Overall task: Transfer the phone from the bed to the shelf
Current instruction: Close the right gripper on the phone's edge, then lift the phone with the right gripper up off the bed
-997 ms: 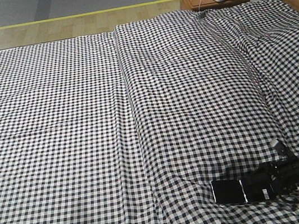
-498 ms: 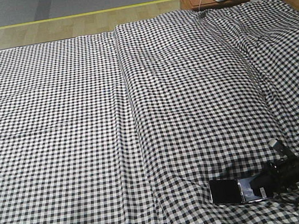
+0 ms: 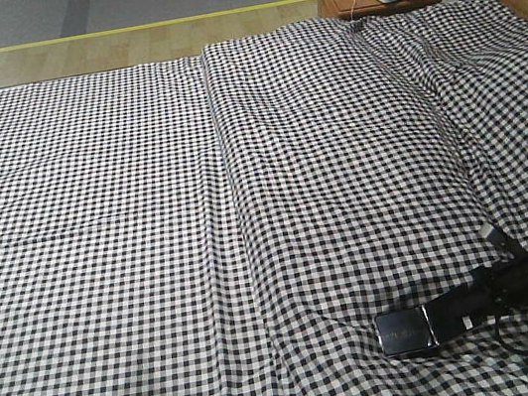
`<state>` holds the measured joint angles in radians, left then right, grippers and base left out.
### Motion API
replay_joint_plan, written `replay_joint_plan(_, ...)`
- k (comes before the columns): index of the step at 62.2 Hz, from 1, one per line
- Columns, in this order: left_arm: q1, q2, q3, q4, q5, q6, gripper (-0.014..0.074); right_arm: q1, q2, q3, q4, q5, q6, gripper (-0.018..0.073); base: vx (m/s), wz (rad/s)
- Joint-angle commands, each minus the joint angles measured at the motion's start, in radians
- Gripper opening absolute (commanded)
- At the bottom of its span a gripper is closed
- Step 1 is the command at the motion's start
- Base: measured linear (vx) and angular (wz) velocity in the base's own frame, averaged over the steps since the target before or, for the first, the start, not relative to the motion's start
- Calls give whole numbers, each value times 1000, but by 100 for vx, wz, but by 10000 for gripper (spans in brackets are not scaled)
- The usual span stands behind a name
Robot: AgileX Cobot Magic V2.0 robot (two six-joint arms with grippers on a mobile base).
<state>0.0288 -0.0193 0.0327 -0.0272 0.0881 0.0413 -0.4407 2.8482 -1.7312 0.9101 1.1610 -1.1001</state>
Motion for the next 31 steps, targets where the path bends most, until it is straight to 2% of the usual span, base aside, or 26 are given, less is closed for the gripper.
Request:
replay_joint_plan(1, -4, -6, -25, -10, -72, -9, 1, -2, -96, -11, 39, 128, 1, -3, 0, 0)
replay_joint_plan(12, -4, -6, -25, -10, -72, -9, 1, -1, -139, -4, 42, 128, 5, -3, 0, 0)
replay_joint_plan(25, -4, -6, -25, -10, -72, -9, 1, -1, -245, 113, 109, 128, -101, -3, 0, 0)
replay_joint_plan(31, -4, -6, -25, -10, -72, -9, 1, -1, -296, 152, 137, 128, -118, -3, 0, 0)
